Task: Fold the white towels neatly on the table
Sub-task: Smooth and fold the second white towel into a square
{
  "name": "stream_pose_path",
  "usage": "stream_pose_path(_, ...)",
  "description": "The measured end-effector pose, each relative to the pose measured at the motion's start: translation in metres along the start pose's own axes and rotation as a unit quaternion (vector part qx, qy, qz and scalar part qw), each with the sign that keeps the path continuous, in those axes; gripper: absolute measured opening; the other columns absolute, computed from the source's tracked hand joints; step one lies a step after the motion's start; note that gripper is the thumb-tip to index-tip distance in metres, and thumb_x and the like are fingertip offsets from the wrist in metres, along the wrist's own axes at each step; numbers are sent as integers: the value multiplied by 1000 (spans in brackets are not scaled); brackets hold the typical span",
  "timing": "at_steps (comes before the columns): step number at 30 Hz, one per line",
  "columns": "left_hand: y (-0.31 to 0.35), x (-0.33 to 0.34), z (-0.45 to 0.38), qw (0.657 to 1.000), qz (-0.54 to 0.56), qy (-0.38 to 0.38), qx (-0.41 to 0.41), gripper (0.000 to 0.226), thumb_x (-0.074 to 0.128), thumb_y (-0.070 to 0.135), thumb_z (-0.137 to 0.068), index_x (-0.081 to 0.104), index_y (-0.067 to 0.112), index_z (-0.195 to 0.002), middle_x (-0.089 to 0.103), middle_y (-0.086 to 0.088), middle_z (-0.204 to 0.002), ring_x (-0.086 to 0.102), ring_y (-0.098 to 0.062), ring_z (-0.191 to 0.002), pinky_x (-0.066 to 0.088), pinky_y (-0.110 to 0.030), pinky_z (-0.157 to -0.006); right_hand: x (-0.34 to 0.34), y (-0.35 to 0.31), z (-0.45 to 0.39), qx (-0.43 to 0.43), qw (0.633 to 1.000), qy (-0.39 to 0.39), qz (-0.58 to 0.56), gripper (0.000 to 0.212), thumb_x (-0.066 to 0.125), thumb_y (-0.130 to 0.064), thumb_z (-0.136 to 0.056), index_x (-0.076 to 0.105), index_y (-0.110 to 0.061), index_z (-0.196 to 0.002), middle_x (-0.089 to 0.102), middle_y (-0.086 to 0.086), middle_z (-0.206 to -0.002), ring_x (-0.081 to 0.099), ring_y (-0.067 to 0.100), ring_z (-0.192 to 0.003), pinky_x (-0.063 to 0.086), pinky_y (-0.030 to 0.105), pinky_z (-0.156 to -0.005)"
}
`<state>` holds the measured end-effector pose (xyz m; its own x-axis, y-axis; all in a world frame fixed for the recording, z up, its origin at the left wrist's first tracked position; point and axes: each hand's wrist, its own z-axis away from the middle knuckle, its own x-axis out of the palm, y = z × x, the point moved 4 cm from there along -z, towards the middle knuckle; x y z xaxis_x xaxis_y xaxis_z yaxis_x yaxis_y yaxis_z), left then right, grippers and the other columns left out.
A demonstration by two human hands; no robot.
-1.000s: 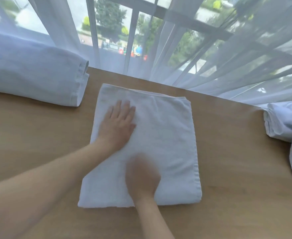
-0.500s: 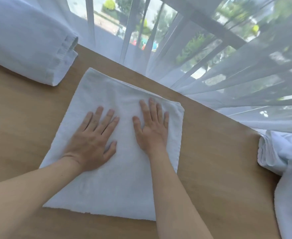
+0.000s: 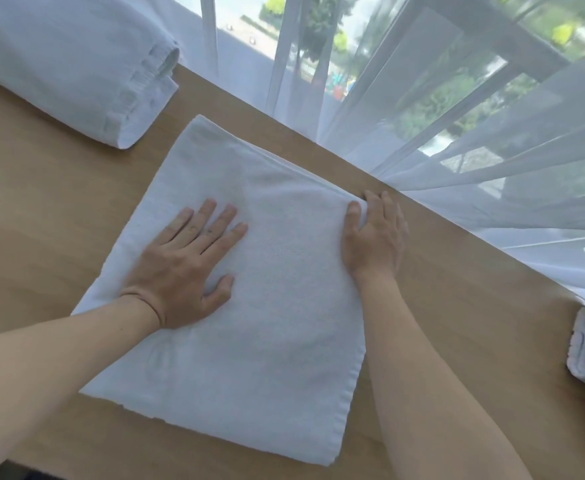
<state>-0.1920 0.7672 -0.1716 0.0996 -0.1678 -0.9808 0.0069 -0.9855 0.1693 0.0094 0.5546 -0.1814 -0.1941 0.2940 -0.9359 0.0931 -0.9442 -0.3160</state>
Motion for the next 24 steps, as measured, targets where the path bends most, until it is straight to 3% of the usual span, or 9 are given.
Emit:
stream_pose_path(4,0,-3,0,1000,16,-7,-5,69,42,43,-90,40,13,-152,33,-10,-160,28,-34,-149,27,-51,-120,-11,-16,25,-17,997,66,36,57,30,-42,-105,26,-17,-156,12,2,-167,1,20,-154,-2,44,-124)
stream_pose_path(7,-1,-1,0,1000,24,-14,-2,69,41,43,-90,40,13,-152,33,-10,-160,27,-33,-150,26,-51,-120,-5,-44,84,-12,993,107,-58,60,37,-41,-103,27,-15,-156,13,2,-167,-2,18,-155,-4,44,-124)
stream_pose_path(10,-1,2,1,999,35,-18,-4,69,38,43,-92,36,12,-154,31,-9,-161,24,-31,-151,23,-50,-121,23,-71,163,14,990,90,-110,63,33,-45,-101,21,-18,-157,9,-2,-168,-8,12,-154,-7,43,-124)
stream_pose_path(13,-4,-2,1,997,66,-29,-37,69,34,38,-94,29,8,-156,27,-10,-163,22,-27,-152,18,-45,-123,50,-82,218,41,996,60,-54,67,29,-47,-102,11,-19,-160,4,-1,-169,-11,14,-154,-8,48,-123)
stream_pose_path(15,-3,-7,3,995,75,-56,-31,68,29,36,-95,25,9,-157,21,-9,-164,18,-27,-153,14,-44,-125,59,-84,229,57,997,47,5,71,28,-52,-101,7,-17,-161,1,1,-168,-10,20,-154,-5,55,-122)
stream_pose_path(19,0,-1,5,984,47,-104,135,62,28,36,-100,19,22,-160,11,-3,-167,6,-23,-155,5,-44,-126,63,-88,221,61,994,78,48,76,32,-55,-98,14,-16,-160,11,6,-168,2,27,-155,3,62,-121)
stream_pose_path(24,-23,6,-36,990,23,-122,68,69,21,54,-96,6,33,-160,-4,5,-168,-7,-19,-155,-7,-45,-124,63,-85,220,66,991,114,28,77,40,-55,-93,23,-19,-159,21,3,-166,11,25,-154,6,60,-121)
